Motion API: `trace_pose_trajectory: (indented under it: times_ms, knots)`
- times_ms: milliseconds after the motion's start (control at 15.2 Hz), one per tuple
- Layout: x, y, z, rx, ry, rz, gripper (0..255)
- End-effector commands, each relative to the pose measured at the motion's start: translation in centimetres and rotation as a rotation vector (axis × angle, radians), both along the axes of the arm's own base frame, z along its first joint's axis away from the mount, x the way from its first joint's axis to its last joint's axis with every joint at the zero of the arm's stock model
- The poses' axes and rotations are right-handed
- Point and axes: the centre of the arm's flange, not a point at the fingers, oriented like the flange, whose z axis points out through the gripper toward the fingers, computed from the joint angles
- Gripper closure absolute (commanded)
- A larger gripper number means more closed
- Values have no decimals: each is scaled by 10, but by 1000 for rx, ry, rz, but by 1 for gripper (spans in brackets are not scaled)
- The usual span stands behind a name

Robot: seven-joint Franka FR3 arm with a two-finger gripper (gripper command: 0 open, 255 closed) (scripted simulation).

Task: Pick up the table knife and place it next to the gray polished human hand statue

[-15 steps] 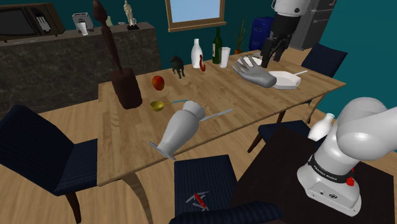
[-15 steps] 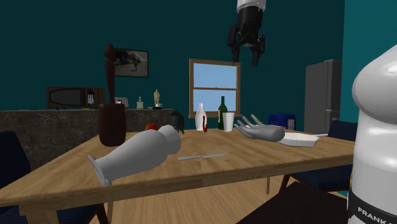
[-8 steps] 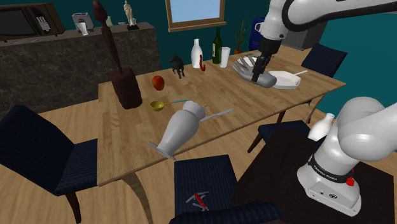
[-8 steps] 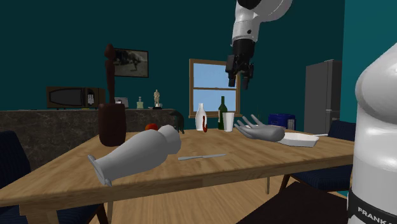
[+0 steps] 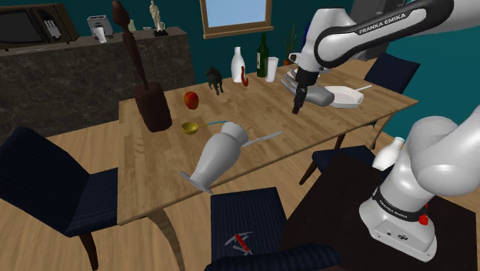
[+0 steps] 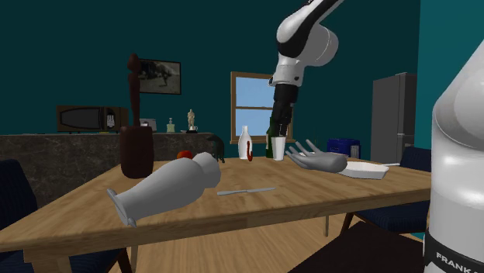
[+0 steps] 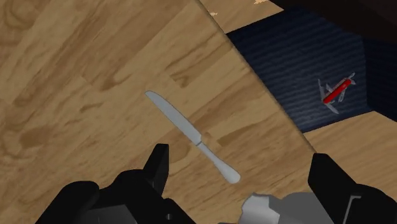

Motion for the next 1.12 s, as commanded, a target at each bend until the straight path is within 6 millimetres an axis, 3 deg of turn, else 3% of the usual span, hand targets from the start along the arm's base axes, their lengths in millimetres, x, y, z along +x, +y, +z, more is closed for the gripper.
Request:
trace_pose_trajectory:
  times_ms: [0,462,924,1056]
  knots:
    - [14,-4,-21,-2,-12,81,0]
    - [70,-2,-95,-2,-42,345,0]
    - [125,14,-168,-1,-72,610,0]
    - [129,16,-177,-1,-74,627,0]
